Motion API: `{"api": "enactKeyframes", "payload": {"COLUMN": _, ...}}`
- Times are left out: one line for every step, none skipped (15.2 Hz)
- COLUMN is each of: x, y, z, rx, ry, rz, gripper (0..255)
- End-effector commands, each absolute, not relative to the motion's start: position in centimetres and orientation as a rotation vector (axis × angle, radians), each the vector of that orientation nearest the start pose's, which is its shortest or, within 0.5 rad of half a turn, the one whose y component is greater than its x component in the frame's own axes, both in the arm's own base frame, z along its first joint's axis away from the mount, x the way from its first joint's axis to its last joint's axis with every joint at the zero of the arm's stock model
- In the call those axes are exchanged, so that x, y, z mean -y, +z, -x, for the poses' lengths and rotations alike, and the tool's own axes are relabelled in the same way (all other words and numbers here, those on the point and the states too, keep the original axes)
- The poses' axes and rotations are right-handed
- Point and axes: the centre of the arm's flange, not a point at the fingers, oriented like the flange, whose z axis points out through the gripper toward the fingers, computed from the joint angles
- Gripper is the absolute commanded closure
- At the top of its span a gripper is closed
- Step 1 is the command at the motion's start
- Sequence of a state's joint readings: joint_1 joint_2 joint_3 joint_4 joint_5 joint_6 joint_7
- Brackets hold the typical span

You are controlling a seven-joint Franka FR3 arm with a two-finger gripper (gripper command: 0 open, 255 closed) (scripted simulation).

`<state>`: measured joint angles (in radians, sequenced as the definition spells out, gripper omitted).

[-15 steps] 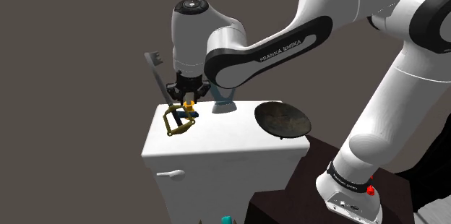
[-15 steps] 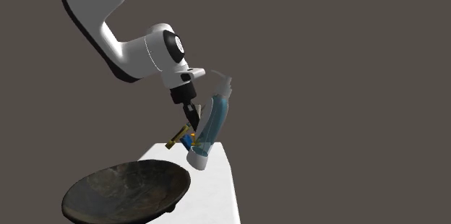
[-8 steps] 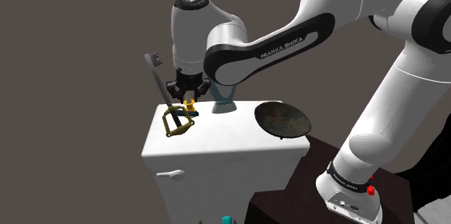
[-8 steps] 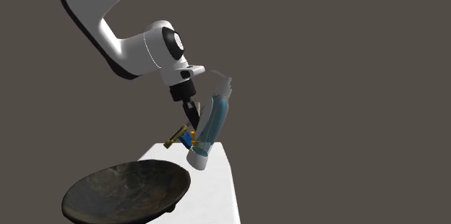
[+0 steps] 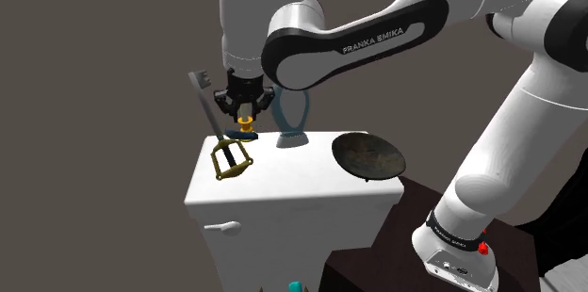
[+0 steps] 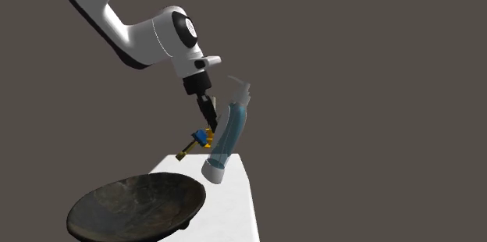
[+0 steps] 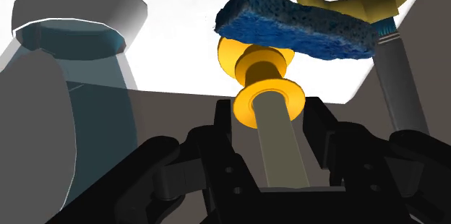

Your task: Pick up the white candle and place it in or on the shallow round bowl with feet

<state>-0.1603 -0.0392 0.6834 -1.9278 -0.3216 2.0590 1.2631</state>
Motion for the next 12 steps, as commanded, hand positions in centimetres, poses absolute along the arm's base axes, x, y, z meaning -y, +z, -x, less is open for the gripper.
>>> {"api": "enactKeyframes", "payload": {"x": -27.2, "y": 52.9, "z": -49.8, "rx": -0.950, "ry": -0.558, "rz": 3.024, "gripper": 255}}
{"api": "enactKeyframes", "payload": {"x": -27.2, "y": 53.4, "z": -49.8, "rx": -0.950, "ry": -0.558, "rz": 3.024, "gripper": 255}}
{"api": "enactKeyframes", "payload": {"x": -27.2, "y": 53.9, "z": -49.8, "rx": -0.950, "ry": -0.558, "rz": 3.024, "gripper": 255}}
{"api": "enactKeyframes", "payload": {"x": -27.2, "y": 54.4, "z": -49.8, "rx": -0.950, "ry": -0.558, "rz": 3.024, "gripper": 255}}
{"api": "enactKeyframes", "payload": {"x": -27.2, "y": 55.0, "z": -49.8, "rx": -0.950, "ry": -0.558, "rz": 3.024, "gripper": 255}}
{"api": "enactKeyframes", "payload": {"x": -27.2, "y": 55.5, "z": -49.8, "rx": -0.950, "ry": -0.558, "rz": 3.024, "gripper": 255}}
{"api": "enactKeyframes", "payload": {"x": -27.2, "y": 56.0, "z": -49.8, "rx": -0.950, "ry": -0.558, "rz": 3.024, "gripper": 255}}
{"api": "enactKeyframes", "payload": {"x": -27.2, "y": 56.6, "z": -49.8, "rx": -0.950, "ry": -0.558, "rz": 3.024, "gripper": 255}}
{"api": "enactKeyframes", "payload": {"x": -27.2, "y": 57.1, "z": -49.8, "rx": -0.950, "ry": -0.558, "rz": 3.024, "gripper": 255}}
{"api": "enactKeyframes", "payload": {"x": -27.2, "y": 57.6, "z": -49.8, "rx": -0.950, "ry": -0.558, "rz": 3.024, "gripper": 255}}
{"api": "enactKeyframes", "payload": {"x": -27.2, "y": 58.1, "z": -49.8, "rx": -0.950, "ry": -0.558, "rz": 3.024, "gripper": 255}}
{"api": "enactKeyframes", "payload": {"x": -27.2, "y": 58.7, "z": -49.8, "rx": -0.950, "ry": -0.558, "rz": 3.024, "gripper": 255}}
